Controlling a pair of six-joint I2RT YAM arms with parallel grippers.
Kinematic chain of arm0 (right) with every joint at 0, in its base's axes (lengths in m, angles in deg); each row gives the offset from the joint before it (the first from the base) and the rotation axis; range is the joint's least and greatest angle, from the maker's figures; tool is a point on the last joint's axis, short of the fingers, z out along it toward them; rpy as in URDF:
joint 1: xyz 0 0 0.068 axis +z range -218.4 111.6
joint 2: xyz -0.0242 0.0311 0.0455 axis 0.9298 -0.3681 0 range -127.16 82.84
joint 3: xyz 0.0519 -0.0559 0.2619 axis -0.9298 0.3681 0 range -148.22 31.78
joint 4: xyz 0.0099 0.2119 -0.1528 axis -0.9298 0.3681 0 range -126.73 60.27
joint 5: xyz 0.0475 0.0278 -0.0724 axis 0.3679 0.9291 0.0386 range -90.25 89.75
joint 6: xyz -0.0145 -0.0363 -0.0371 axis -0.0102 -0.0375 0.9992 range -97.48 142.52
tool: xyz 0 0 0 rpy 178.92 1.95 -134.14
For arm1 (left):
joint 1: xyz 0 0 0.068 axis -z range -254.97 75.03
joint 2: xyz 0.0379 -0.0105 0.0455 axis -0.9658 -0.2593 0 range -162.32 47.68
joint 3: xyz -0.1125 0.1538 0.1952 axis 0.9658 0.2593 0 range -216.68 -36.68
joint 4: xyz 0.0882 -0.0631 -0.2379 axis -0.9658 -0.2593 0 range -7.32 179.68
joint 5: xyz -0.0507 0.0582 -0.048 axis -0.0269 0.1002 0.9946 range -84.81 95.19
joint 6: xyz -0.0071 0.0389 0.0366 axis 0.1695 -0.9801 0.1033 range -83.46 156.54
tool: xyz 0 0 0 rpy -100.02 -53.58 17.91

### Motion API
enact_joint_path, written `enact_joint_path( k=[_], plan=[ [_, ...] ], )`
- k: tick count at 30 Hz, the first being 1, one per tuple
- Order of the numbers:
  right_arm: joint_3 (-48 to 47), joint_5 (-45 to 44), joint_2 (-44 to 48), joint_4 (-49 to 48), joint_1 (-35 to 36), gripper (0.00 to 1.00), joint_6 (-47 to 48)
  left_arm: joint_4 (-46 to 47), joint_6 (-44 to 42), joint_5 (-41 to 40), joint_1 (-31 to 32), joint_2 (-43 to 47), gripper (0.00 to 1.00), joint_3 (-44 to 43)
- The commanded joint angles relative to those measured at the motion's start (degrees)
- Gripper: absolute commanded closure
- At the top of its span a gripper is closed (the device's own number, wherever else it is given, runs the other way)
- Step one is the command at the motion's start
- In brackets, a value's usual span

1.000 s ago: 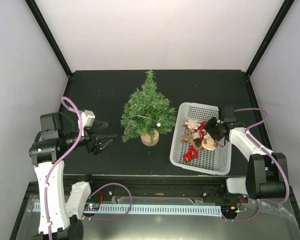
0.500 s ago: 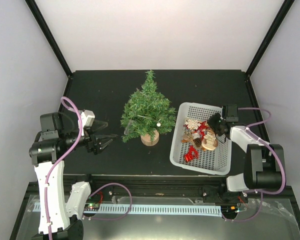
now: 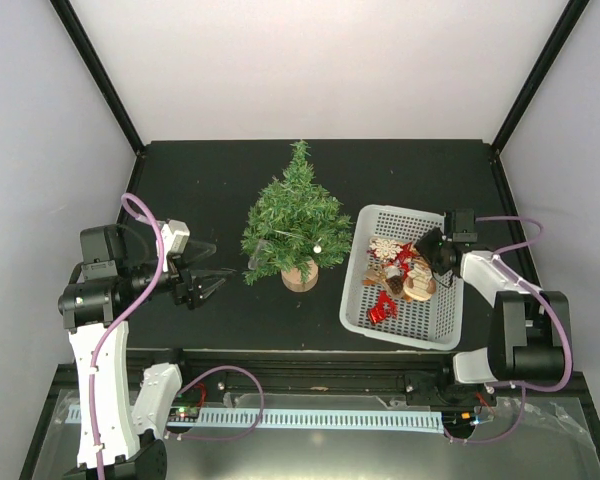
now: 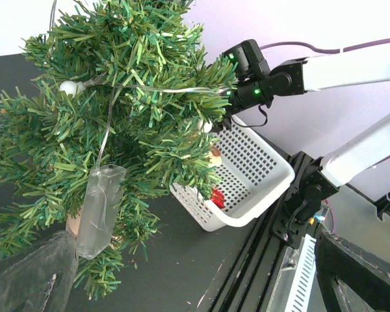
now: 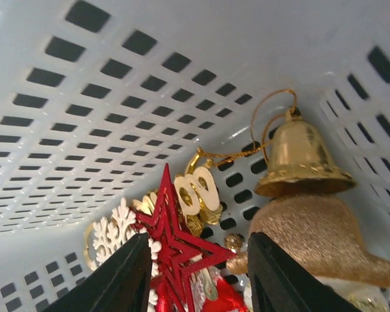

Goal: Decorate the small christmas tree

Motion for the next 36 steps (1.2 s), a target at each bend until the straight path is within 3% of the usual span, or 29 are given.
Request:
enact_joint_path(
  k=[1,19,36],
  plan=[
    [-2.44,-3.10,0.71,9.18,-0.02,0.58,-0.10,0.81,-0.11,2.19,-0.19,0.68,0.01,-0.01],
    [-4.39,-1.34,-2.31,7.75,5.38,0.57,-1.53,0.32,-0.49,2.66,-0.26,0.60,0.01,-0.54],
    [-6.99,-7.00,-1.95,12.18,10.72,0.57,-2.85,-0.31,-0.94,2.93,-0.25,1.21,0.01,-0.82]
  ],
)
